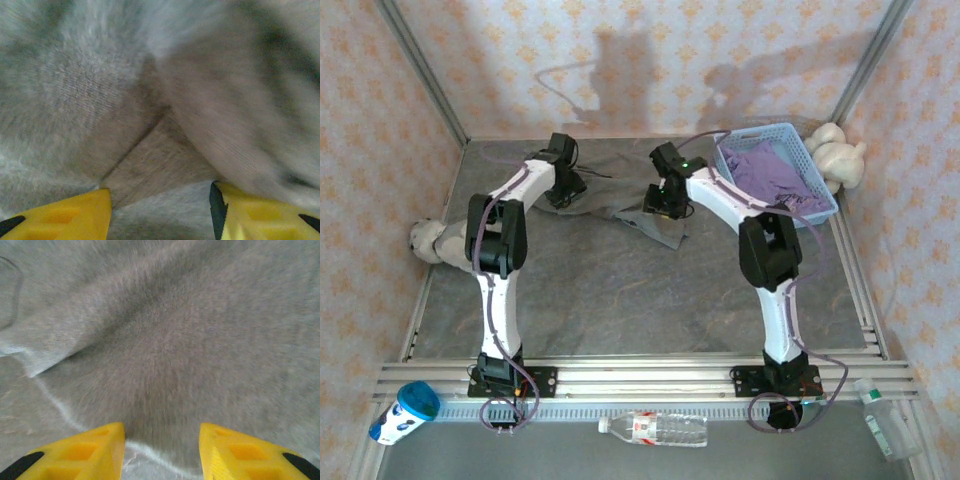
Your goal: Fold and stack the mixed laundry pile
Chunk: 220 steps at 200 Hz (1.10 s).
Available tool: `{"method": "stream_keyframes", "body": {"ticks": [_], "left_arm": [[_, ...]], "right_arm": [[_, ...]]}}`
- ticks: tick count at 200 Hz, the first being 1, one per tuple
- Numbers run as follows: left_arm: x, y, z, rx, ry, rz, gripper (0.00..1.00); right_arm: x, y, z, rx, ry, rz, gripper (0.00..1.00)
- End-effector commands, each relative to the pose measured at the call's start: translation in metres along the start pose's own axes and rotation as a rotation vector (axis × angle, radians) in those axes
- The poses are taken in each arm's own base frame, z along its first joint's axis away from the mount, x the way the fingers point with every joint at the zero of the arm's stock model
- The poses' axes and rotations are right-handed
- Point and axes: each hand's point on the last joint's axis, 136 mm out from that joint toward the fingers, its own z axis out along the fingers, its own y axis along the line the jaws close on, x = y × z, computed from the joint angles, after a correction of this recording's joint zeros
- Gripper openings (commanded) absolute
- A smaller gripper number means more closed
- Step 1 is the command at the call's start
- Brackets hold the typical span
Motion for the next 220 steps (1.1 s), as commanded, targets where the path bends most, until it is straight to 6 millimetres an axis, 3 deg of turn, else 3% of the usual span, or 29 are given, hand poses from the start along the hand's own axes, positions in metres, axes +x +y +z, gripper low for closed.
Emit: {"method": "stream_keyframes", "body": {"ticks": [1,40,63,90,115,139,159,187,201,220], "left_arm": [[-0.004,0.015,0.007,-0.088,-0.004,0.066,0.55],[0.027,0.057,0.015,-0.21,0.077,0.106,0.54],[0.05,0.084,0.004,-0.253,0.107,0.129,0.53],[0.094,0.119,-0.011,-0.269,0.172,0.129,0.53],[0.137,0.14,-0.038,-0.235,0.195,0.105,0.54],[0.169,0.149,-0.062,-0.182,0.203,0.062,0.56],[0.167,0.14,-0.087,-0.109,0.174,0.027,0.61],[0.128,0.117,-0.126,-0.062,0.071,0.055,0.69],[0.104,0.107,-0.137,-0.034,0.029,0.049,0.7],[0.072,0.109,-0.14,-0.046,-0.02,0.02,0.7]], "right_arm": [[0.004,-0.021,0.029,0.098,0.027,-0.005,0.43],[0.045,-0.056,0.044,0.182,0.158,-0.101,0.42],[0.08,-0.089,0.037,0.269,0.248,-0.179,0.4],[0.125,-0.117,0.021,0.298,0.32,-0.229,0.38],[0.17,-0.128,0.0,0.268,0.374,-0.238,0.37],[0.198,-0.118,-0.019,0.165,0.378,-0.203,0.37],[0.195,-0.098,-0.041,0.07,0.331,-0.185,0.42],[0.161,-0.065,-0.079,-0.025,0.212,-0.195,0.51],[0.136,-0.061,-0.093,-0.026,0.145,-0.161,0.53],[0.101,-0.074,-0.101,0.027,0.049,-0.073,0.54]]}}
